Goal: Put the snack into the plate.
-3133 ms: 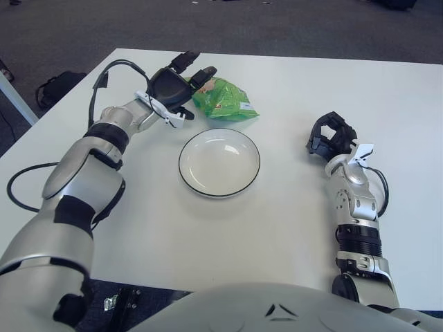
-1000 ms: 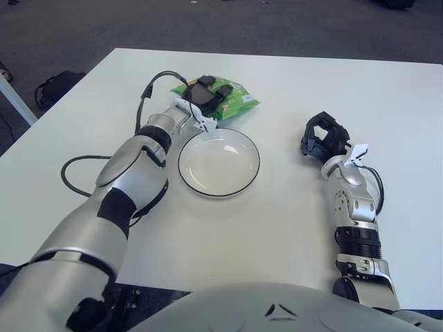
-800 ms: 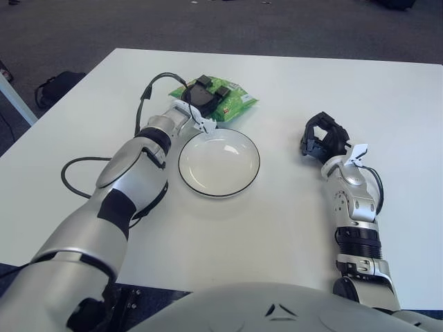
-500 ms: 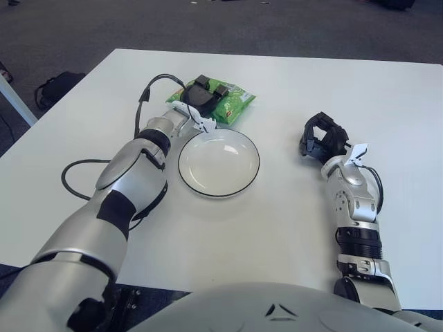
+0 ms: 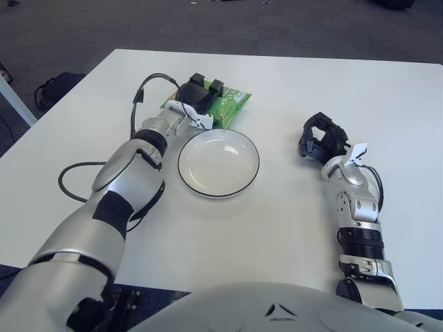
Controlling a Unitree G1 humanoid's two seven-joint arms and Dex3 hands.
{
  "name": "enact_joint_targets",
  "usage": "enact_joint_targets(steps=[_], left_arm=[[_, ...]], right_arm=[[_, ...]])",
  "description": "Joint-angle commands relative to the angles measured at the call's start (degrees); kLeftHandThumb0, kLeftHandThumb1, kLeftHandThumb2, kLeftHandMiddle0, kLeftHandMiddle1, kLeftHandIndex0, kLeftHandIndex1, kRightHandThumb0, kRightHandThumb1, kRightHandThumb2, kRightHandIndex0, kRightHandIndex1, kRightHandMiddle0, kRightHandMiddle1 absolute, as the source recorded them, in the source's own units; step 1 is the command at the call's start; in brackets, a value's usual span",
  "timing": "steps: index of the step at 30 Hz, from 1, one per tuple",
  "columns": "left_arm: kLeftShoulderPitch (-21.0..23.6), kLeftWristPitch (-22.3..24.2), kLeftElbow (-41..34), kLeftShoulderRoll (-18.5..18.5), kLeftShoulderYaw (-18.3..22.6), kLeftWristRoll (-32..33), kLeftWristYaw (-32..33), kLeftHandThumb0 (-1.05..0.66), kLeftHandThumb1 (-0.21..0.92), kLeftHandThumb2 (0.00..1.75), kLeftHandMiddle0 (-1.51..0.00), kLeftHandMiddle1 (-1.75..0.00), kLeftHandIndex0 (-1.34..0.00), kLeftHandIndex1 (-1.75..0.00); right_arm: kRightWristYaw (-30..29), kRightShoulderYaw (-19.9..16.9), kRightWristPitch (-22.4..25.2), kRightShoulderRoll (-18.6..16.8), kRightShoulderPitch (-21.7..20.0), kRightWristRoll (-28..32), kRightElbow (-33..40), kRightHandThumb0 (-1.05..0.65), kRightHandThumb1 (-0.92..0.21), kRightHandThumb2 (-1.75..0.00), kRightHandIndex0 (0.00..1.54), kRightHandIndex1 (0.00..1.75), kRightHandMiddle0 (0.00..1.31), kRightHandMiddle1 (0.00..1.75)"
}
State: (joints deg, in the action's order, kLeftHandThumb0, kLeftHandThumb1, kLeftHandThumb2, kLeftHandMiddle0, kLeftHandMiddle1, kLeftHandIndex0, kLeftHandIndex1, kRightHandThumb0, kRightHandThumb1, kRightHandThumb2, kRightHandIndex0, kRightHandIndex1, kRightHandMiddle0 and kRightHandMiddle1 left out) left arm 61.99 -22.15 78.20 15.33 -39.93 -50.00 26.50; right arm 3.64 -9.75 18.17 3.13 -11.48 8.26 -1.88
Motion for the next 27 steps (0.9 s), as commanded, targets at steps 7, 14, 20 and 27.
enact_joint_targets(steps=[7, 14, 20, 27], left_arm=[[-3.4, 0.0, 0.8, 1.4, 0.3, 0.2, -0.3, -0.01, 0.37, 1.24, -0.58, -1.69, -0.36, -1.75], [-3.5, -0.3, 0.8, 3.0, 0.5, 0.1, 1.2, -0.01, 0.28, 1.33, -0.66, -1.65, -0.43, -1.75], [-3.7, -0.9, 0.5, 4.7, 0.8, -0.1, 4.8, 0.00, 0.20, 1.37, -0.80, -1.47, -0.51, -1.75], [-2.1, -7.4, -2.1, 9.3, 3.1, 1.6, 10.2, 0.00, 0.16, 1.40, -0.83, -1.43, -0.54, -1.75]], right_arm=[[0.7, 0.9, 3.7, 0.1, 3.6, 0.5, -3.4, -0.45, -0.40, -1.21, 1.18, 1.75, 0.55, 1.75], [1.0, 1.5, 4.0, 0.5, 3.5, 0.2, -3.7, -0.46, -0.40, -1.22, 1.18, 1.75, 0.55, 1.75], [1.0, 1.9, 4.4, 0.9, 3.3, 0.2, -3.9, -0.46, -0.40, -1.22, 1.18, 1.75, 0.55, 1.75], [1.0, 2.0, 5.0, 1.3, 3.1, 0.4, -3.8, -0.45, -0.41, -1.20, 1.17, 1.75, 0.54, 1.75]])
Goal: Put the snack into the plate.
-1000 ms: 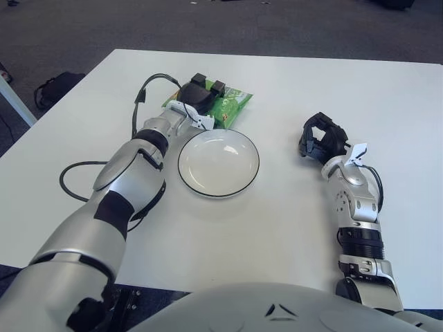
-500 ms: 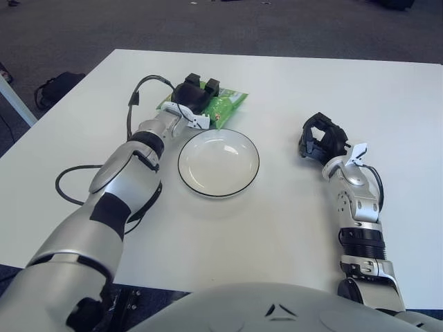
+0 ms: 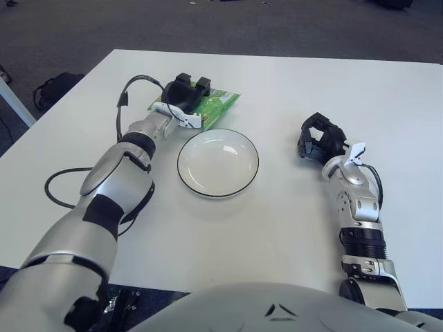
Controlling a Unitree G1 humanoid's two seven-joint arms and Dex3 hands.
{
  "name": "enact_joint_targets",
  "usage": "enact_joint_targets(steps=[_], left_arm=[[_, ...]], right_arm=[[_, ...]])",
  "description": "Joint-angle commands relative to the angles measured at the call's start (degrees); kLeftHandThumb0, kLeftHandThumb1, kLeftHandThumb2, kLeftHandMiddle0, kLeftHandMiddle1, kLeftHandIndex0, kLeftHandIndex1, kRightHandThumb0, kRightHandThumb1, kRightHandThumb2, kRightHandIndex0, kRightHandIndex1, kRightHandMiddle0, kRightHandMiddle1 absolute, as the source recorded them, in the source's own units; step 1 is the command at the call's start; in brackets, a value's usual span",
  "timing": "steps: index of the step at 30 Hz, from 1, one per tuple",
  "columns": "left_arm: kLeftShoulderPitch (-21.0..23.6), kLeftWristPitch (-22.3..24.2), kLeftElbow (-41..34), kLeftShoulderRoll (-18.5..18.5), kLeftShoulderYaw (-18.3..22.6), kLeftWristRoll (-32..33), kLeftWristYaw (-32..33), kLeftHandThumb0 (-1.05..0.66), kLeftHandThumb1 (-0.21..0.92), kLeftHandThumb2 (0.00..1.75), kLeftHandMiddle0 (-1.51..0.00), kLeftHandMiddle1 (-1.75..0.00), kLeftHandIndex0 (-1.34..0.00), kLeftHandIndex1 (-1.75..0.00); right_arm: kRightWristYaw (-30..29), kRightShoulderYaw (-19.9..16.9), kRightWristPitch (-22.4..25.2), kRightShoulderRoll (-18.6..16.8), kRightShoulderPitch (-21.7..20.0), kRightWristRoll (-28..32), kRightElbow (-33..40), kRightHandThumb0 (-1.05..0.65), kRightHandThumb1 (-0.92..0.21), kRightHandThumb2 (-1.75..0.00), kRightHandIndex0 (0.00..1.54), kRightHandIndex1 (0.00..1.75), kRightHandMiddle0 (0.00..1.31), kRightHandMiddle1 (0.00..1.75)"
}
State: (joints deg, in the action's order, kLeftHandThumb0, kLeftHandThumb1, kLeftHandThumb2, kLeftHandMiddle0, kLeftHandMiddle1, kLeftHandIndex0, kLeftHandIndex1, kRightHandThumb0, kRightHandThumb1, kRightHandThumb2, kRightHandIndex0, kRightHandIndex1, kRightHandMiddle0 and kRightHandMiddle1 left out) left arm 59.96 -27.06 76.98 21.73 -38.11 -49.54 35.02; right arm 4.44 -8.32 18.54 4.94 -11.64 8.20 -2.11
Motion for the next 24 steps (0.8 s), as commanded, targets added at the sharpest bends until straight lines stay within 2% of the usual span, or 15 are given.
enact_joint_targets(steps=[1, 5, 11, 17, 24], left_arm=[[0.0, -3.0, -1.0, 3.1, 1.5, 1.3, 1.8, 0.00, 0.16, 1.40, -0.83, -1.44, -0.54, -1.75], [-0.2, -7.6, -2.9, 5.9, 4.1, 3.2, 4.3, 0.00, 0.15, 1.43, -0.83, -1.48, -0.54, -1.75], [-1.2, -11.5, -5.3, 8.2, 7.8, 6.1, 6.4, 0.00, 0.11, 1.50, -0.84, -1.55, -0.55, -1.75], [-2.9, -12.2, -10.5, 9.9, 11.2, 8.7, 4.8, 0.00, 0.09, 1.53, -0.83, -1.61, -0.55, -1.75], [-4.1, -11.1, -18.7, 12.1, 13.3, 7.1, 9.2, 0.00, 0.06, 1.59, -0.82, -1.67, -0.57, -1.75]], right_arm=[[0.2, 0.6, 4.7, -0.5, 3.2, 0.5, -3.6, -0.45, -0.41, -1.20, 1.17, 1.75, 0.54, 1.75], [0.5, 0.7, 4.7, -0.1, 3.0, 0.3, -3.8, -0.45, -0.41, -1.19, 1.16, 1.75, 0.54, 1.75], [1.1, 0.9, 4.7, 0.6, 2.7, 0.3, -4.5, -0.45, -0.42, -1.19, 1.16, 1.75, 0.54, 1.75], [2.1, 0.8, 4.3, 1.1, 2.5, 0.5, -5.4, -0.45, -0.42, -1.19, 1.16, 1.75, 0.54, 1.75], [3.1, 1.2, 3.9, 1.9, 2.1, 0.0, -6.5, -0.45, -0.41, -1.20, 1.18, 1.75, 0.54, 1.75]])
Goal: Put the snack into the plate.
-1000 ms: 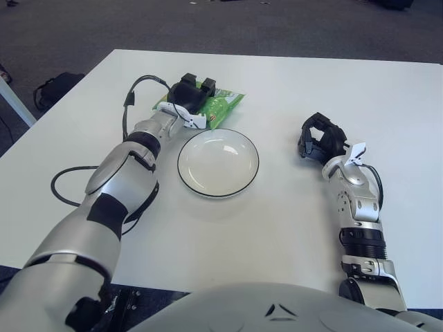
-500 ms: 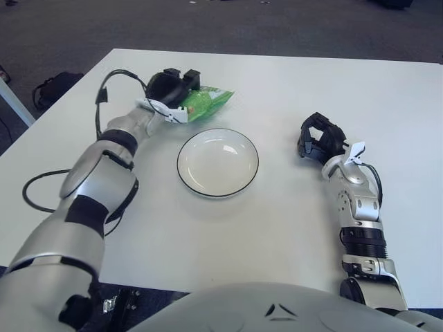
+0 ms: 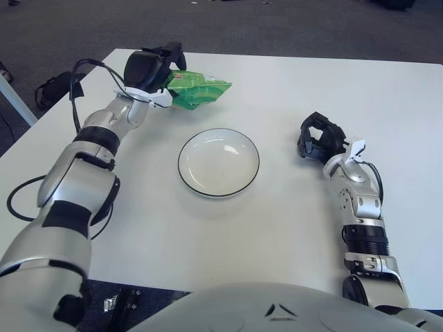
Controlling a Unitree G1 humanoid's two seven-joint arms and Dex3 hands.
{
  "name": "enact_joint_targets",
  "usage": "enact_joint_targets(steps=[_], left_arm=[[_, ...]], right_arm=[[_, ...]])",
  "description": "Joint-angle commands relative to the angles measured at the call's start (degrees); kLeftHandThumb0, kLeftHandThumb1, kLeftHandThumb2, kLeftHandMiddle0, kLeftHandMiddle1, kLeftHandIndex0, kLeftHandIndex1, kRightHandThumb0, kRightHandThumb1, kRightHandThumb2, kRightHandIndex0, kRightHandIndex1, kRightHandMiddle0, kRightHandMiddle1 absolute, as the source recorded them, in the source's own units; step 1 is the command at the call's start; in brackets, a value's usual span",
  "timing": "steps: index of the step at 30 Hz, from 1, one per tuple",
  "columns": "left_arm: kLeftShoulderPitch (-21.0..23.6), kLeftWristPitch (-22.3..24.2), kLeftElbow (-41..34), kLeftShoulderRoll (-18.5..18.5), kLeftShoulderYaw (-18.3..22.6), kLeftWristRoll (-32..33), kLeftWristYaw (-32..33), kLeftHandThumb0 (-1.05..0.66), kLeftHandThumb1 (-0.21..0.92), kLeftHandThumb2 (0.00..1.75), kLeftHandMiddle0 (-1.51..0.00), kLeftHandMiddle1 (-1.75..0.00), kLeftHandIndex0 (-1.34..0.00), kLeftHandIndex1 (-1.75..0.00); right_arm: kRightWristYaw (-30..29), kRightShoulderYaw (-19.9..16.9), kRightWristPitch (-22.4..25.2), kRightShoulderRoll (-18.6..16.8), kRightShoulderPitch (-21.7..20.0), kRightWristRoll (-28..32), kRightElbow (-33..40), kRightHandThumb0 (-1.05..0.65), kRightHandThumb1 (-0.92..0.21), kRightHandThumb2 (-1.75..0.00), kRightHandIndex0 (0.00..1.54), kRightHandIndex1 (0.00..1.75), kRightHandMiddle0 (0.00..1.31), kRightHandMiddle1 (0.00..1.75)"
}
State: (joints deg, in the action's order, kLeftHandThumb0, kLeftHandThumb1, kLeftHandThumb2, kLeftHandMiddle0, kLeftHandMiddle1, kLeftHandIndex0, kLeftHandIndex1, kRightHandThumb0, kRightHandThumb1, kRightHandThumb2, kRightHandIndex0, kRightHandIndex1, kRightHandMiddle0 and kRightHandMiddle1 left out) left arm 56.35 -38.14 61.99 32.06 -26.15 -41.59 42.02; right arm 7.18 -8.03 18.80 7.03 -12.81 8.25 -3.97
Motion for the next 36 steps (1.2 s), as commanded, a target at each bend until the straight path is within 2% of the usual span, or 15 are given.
enact_joint_targets(steps=[1, 9, 13, 18, 23, 31, 36], left_arm=[[-0.7, -0.4, -5.0, 2.4, 1.7, -1.0, 2.8, 0.00, 0.05, 1.61, -0.82, -1.69, -0.59, -1.75], [-4.4, -4.6, -13.8, 5.8, 5.5, -0.4, 2.6, 0.00, -0.05, 1.73, -0.87, -1.74, -0.67, -1.75], [-8.0, -7.4, -19.4, 6.8, 8.1, 3.4, -2.4, 0.00, -0.07, 1.74, -0.89, -1.71, -0.68, -1.75], [-12.1, -9.9, -24.6, 7.2, 11.4, 11.4, -11.8, 0.00, -0.08, 1.75, -0.92, -1.69, -0.69, -1.75], [-15.0, -8.7, -29.2, 7.0, 14.2, 16.4, -19.9, 0.00, -0.08, 1.75, -0.92, -1.69, -0.68, -1.75], [-17.3, -5.1, -34.5, 6.1, 17.4, 16.6, -25.8, 0.00, -0.06, 1.74, -0.90, -1.71, -0.67, -1.75], [-17.4, -3.9, -35.3, 6.0, 18.1, 16.2, -29.0, 0.00, -0.04, 1.72, -0.89, -1.71, -0.65, -1.75]], right_arm=[[0.5, 1.0, 3.7, -0.1, 3.2, -0.2, -4.7, -0.45, -0.41, -1.20, 1.19, 1.75, 0.54, 1.75], [0.9, 1.6, 2.9, 0.6, 2.9, -0.7, -5.9, -0.45, -0.41, -1.21, 1.20, 1.75, 0.54, 1.75], [1.1, 1.8, 2.8, 0.8, 2.8, -0.7, -6.1, -0.45, -0.41, -1.21, 1.21, 1.75, 0.54, 1.75], [1.3, 2.0, 3.1, 1.0, 2.8, -0.7, -5.9, -0.45, -0.41, -1.20, 1.20, 1.75, 0.54, 1.75], [1.3, 2.2, 3.5, 1.1, 2.8, -0.8, -5.7, -0.45, -0.42, -1.19, 1.18, 1.75, 0.54, 1.75], [1.7, 2.2, 3.4, 1.3, 2.6, -0.7, -6.0, -0.45, -0.42, -1.19, 1.16, 1.75, 0.53, 1.75], [1.8, 2.3, 3.4, 1.5, 2.6, -0.9, -6.1, -0.45, -0.42, -1.18, 1.16, 1.75, 0.53, 1.75]])
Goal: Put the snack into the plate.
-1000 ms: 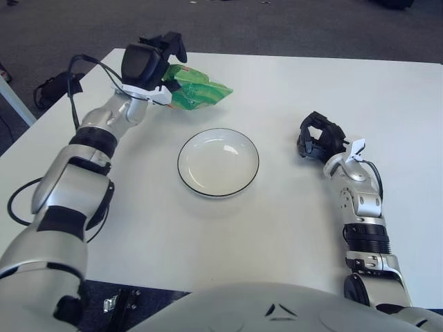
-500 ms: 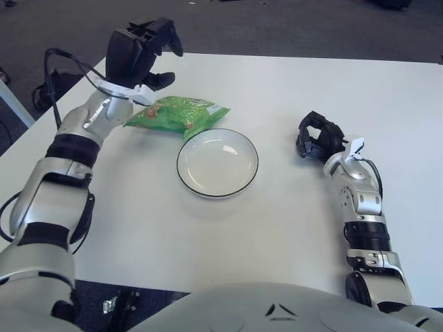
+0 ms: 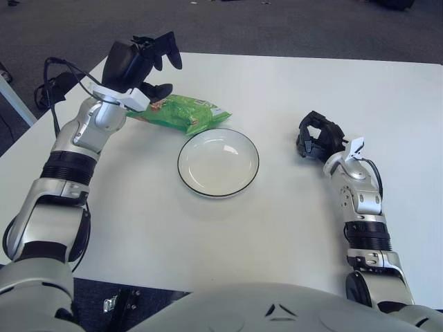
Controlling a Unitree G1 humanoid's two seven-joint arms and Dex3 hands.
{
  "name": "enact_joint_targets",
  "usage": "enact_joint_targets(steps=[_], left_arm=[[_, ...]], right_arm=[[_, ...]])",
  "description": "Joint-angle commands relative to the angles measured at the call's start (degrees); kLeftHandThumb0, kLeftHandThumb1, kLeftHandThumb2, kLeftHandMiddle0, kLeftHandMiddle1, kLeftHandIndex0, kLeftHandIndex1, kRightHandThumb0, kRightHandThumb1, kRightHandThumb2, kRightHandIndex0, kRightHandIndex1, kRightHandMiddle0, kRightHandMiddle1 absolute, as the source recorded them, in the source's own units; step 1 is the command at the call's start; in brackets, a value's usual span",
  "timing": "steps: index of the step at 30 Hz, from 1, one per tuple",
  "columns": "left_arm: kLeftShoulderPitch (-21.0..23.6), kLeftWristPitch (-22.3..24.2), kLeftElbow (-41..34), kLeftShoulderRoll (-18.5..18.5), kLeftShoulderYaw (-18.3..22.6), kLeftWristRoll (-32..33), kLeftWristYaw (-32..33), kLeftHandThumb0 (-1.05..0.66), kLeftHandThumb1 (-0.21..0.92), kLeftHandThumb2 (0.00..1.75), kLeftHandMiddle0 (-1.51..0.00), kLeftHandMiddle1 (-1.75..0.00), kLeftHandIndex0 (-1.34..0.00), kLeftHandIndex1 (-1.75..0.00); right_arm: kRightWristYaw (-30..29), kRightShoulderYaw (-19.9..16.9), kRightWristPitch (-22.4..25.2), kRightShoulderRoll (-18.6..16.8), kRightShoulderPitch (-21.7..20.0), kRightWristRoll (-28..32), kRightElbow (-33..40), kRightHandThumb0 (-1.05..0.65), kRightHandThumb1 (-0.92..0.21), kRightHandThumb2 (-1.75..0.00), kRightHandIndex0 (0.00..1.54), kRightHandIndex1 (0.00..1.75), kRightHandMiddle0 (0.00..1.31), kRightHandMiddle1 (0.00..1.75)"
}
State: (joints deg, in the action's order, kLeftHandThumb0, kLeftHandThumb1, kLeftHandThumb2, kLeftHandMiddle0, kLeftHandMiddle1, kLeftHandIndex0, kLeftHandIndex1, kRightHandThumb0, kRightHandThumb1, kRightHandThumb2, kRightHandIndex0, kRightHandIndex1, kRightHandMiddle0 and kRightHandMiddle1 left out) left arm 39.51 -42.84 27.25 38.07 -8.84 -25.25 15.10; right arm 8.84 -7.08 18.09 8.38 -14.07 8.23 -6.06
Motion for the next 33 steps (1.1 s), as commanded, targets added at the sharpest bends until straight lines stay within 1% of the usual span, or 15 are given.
enact_joint_targets(steps=[1, 8, 10, 12, 15, 16, 18, 19, 20, 21, 22, 24, 27, 30, 33], left_arm=[[-0.5, 0.9, -0.6, 0.1, 0.8, -0.4, -2.7, 0.00, -0.04, 1.71, -0.89, -1.71, -0.65, -1.75], [0.6, 2.6, -1.0, 2.6, -0.9, -1.9, -12.3, 0.00, -0.02, 1.68, -0.88, -1.68, -0.63, -1.75], [1.0, 3.7, -0.2, 3.2, -1.6, -3.3, -14.3, 0.00, 0.03, 1.61, -0.85, -1.71, -0.63, -1.66], [1.9, 3.8, 3.0, 3.5, -2.6, -5.5, -14.6, 0.00, 0.17, 1.47, -0.66, -1.73, -0.57, -1.71], [3.4, 3.5, 7.1, 3.3, -4.1, -8.0, -14.6, 0.00, 0.37, 1.23, -0.53, -1.71, -0.44, -1.70], [3.7, 3.5, 7.4, 3.3, -4.2, -7.9, -15.3, 0.00, 0.48, 1.07, -0.50, -1.67, -0.36, -1.67], [4.3, 3.5, 8.3, 3.3, -4.4, -7.9, -16.5, 0.20, 0.73, 0.66, -0.43, -1.60, -0.15, -1.55], [4.7, 3.9, 8.9, 3.3, -4.6, -7.9, -17.2, 0.10, 0.66, 0.69, -0.37, -1.52, -0.12, -1.47], [4.9, 4.1, 9.3, 3.3, -4.7, -8.0, -17.7, -0.08, 0.52, 0.80, -0.29, -1.37, -0.08, -1.31], [5.0, 4.2, 9.5, 3.3, -4.8, -8.0, -18.0, -0.19, 0.43, 0.89, -0.24, -1.27, -0.05, -1.20], [5.0, 4.6, 9.4, 3.4, -4.9, -8.0, -18.8, -0.23, 0.39, 0.92, -0.22, -1.23, -0.04, -1.16], [5.4, 4.7, 10.4, 3.9, -5.5, -8.3, -20.4, -0.40, 0.32, 0.95, -0.10, -0.95, -0.02, -0.92], [6.5, 3.5, 13.3, 4.5, -6.4, -8.8, -22.1, -0.51, 0.32, 0.93, -0.04, -0.69, -0.01, -0.72], [7.8, 2.2, 15.1, 5.1, -7.8, -10.0, -23.7, -0.68, 0.39, 0.82, -0.01, -0.28, 0.00, -0.37], [9.1, 1.6, 15.8, 5.7, -9.5, -12.8, -23.7, -0.78, 0.45, 0.75, -0.01, -0.11, 0.00, -0.19]], right_arm=[[0.2, 1.4, 4.1, 0.2, 3.9, -0.9, -4.0, -0.45, -0.42, -1.18, 1.16, 1.75, 0.53, 1.75], [0.3, 1.5, 3.9, 0.4, 3.9, -1.0, -4.2, -0.45, -0.42, -1.18, 1.16, 1.75, 0.53, 1.75], [0.3, 1.6, 3.9, 0.4, 3.9, -1.1, -4.2, -0.45, -0.42, -1.18, 1.16, 1.75, 0.53, 1.75], [0.2, 1.6, 3.9, 0.4, 3.9, -1.1, -4.3, -0.45, -0.43, -1.18, 1.16, 1.75, 0.53, 1.75], [0.1, 1.6, 4.0, 0.5, 4.0, -1.1, -4.2, -0.45, -0.43, -1.18, 1.15, 1.75, 0.53, 1.75], [0.1, 1.6, 4.0, 0.5, 4.0, -1.1, -4.2, -0.45, -0.43, -1.18, 1.15, 1.75, 0.53, 1.75], [0.0, 1.6, 4.1, 0.6, 3.9, -1.1, -4.2, -0.45, -0.43, -1.18, 1.15, 1.75, 0.53, 1.75], [0.0, 1.6, 4.1, 0.6, 3.9, -1.1, -4.3, -0.45, -0.43, -1.18, 1.15, 1.75, 0.53, 1.75], [0.0, 1.6, 4.1, 0.6, 3.9, -1.1, -4.3, -0.45, -0.43, -1.18, 1.14, 1.75, 0.53, 1.75], [0.0, 1.6, 4.1, 0.6, 4.0, -1.1, -4.2, -0.45, -0.43, -1.17, 1.14, 1.75, 0.52, 1.75], [0.1, 1.6, 4.1, 0.7, 4.0, -1.0, -4.2, -0.45, -0.43, -1.17, 1.14, 1.75, 0.52, 1.75], [0.1, 1.7, 4.1, 0.7, 4.1, -1.0, -4.2, -0.45, -0.43, -1.17, 1.14, 1.75, 0.52, 1.75], [0.1, 1.7, 4.2, 0.7, 4.0, -1.0, -4.2, -0.45, -0.43, -1.17, 1.14, 1.75, 0.52, 1.75], [0.0, 1.8, 4.2, 0.8, 4.1, -1.0, -4.2, -0.45, -0.43, -1.17, 1.15, 1.75, 0.52, 1.75], [0.0, 1.8, 4.2, 0.9, 4.2, -1.1, -4.0, -0.45, -0.43, -1.17, 1.15, 1.75, 0.52, 1.75]])
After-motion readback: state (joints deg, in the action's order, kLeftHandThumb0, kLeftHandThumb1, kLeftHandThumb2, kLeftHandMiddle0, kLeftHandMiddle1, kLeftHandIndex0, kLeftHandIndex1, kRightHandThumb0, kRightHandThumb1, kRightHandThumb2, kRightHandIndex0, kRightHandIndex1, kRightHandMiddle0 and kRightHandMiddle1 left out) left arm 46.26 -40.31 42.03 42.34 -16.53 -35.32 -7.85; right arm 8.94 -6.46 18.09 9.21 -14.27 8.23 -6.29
